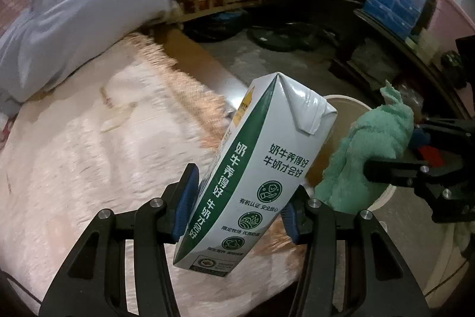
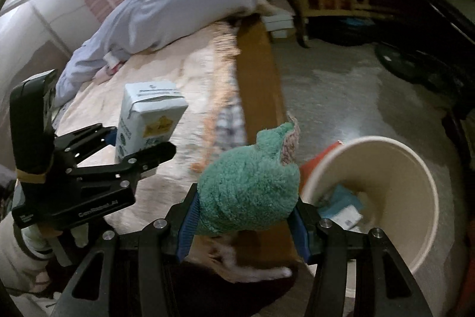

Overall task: Collect trash
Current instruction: 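Carry the milk carton and green plush over the bucket with both tools, then open both tools to drop the carton and plush into the bucket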

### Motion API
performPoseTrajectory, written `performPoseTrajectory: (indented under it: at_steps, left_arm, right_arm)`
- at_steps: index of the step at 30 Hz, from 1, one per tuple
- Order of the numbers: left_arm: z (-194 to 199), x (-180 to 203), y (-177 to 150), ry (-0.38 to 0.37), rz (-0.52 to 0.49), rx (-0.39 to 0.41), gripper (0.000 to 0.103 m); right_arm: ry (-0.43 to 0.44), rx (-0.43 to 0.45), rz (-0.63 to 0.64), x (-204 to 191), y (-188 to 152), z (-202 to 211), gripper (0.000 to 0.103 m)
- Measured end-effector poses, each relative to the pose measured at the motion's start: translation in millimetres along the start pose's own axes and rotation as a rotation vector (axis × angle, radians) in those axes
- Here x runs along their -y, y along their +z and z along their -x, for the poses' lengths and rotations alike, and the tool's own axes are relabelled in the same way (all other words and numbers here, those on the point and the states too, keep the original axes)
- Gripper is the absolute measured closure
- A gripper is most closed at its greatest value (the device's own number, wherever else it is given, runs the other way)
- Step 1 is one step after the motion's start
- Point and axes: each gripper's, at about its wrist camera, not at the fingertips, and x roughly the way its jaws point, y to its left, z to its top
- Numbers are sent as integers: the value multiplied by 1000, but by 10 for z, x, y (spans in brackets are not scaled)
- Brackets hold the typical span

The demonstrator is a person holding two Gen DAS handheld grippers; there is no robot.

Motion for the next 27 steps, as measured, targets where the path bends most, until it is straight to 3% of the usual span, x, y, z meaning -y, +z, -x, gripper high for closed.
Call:
performPoseTrajectory:
  at_steps: [13,27]
  left_arm:
    - [-220,720,230,-68,-73,-16,54]
    - [-440,1068,334,-147,-71,-54,54]
  right_arm:
    - [-174,13,-99,851,-325,311,50]
    - [-253,5,-129,1207,-494,265,50]
